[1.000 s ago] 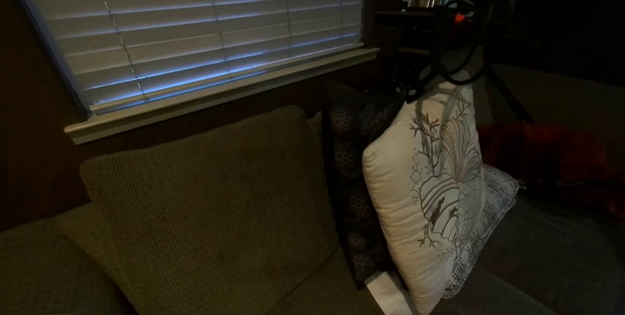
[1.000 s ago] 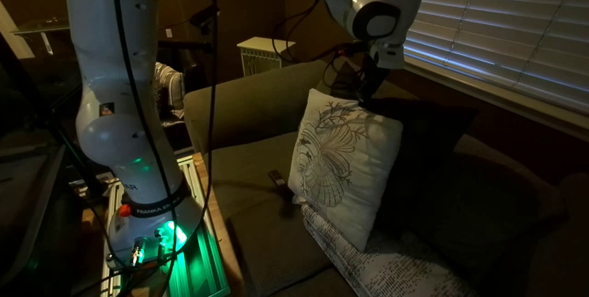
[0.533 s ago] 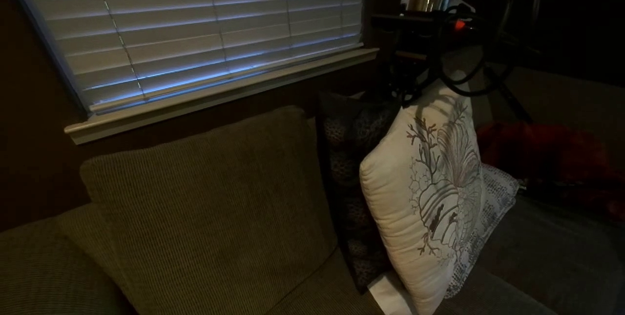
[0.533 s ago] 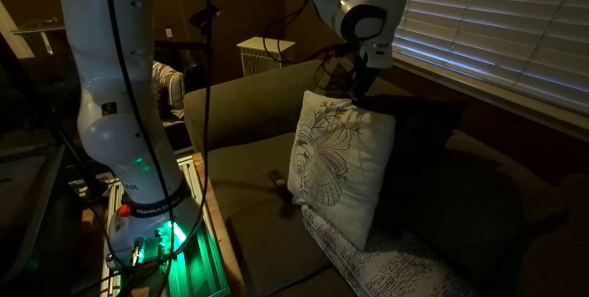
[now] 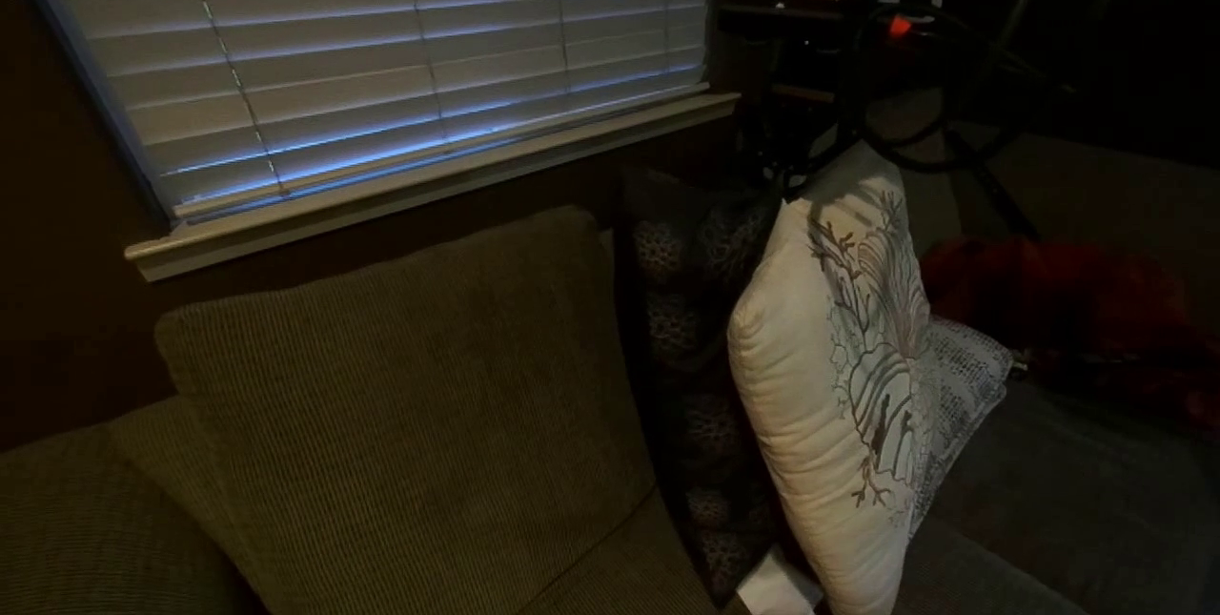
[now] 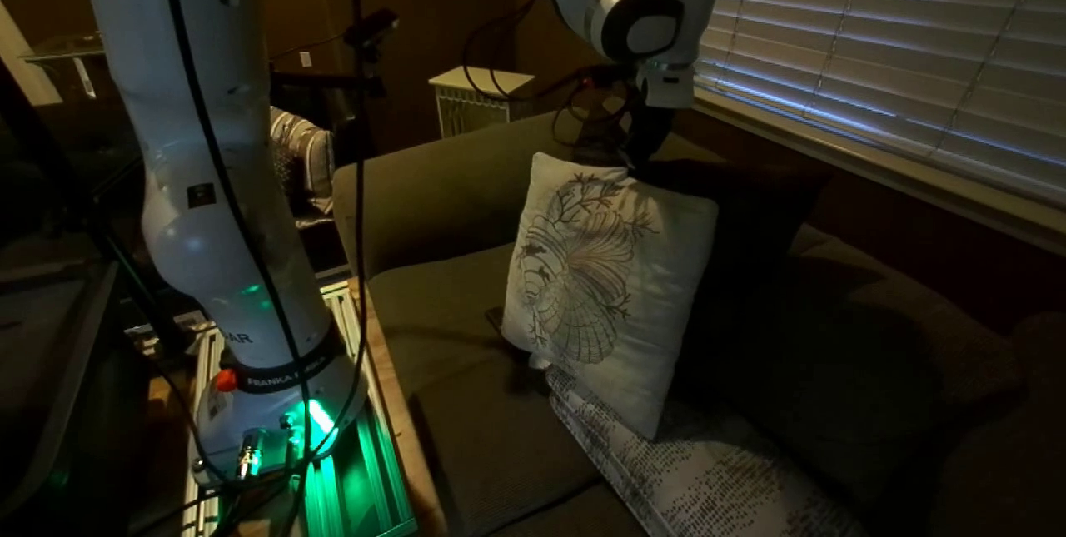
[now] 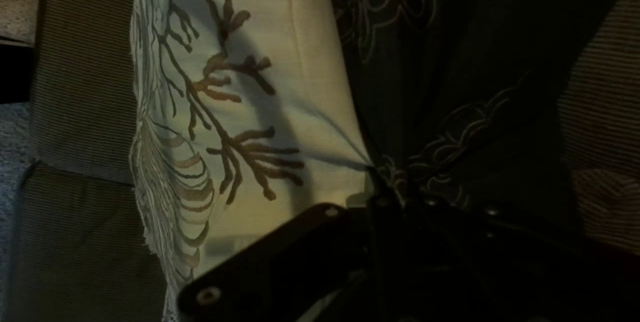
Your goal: Move the black and white pillows to the left
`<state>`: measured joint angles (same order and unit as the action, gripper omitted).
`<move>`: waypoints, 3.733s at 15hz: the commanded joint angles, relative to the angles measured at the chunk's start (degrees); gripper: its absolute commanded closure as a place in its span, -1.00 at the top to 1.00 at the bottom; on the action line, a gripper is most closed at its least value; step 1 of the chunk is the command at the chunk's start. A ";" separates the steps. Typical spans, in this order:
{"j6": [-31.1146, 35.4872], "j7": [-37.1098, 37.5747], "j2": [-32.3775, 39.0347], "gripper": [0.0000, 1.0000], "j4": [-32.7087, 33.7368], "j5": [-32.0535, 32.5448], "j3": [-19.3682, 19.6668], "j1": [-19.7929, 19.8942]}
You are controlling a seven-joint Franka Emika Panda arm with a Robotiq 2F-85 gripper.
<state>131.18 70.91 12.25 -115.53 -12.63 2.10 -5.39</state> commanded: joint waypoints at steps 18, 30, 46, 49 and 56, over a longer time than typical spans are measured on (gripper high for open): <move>0.13 11.17 1.05 -0.92 0.74 5.96 -3.33 -2.07; -3.01 5.43 3.90 -0.98 3.25 6.60 -6.24 -4.88; -11.59 11.27 4.76 -0.98 12.07 10.19 -7.43 -10.30; -14.08 11.70 6.38 -0.98 15.74 10.05 -7.83 -10.64; -21.31 10.36 13.28 -0.98 26.79 10.96 -7.91 -11.98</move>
<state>115.54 80.92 23.15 -96.69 -2.76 -5.53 -16.69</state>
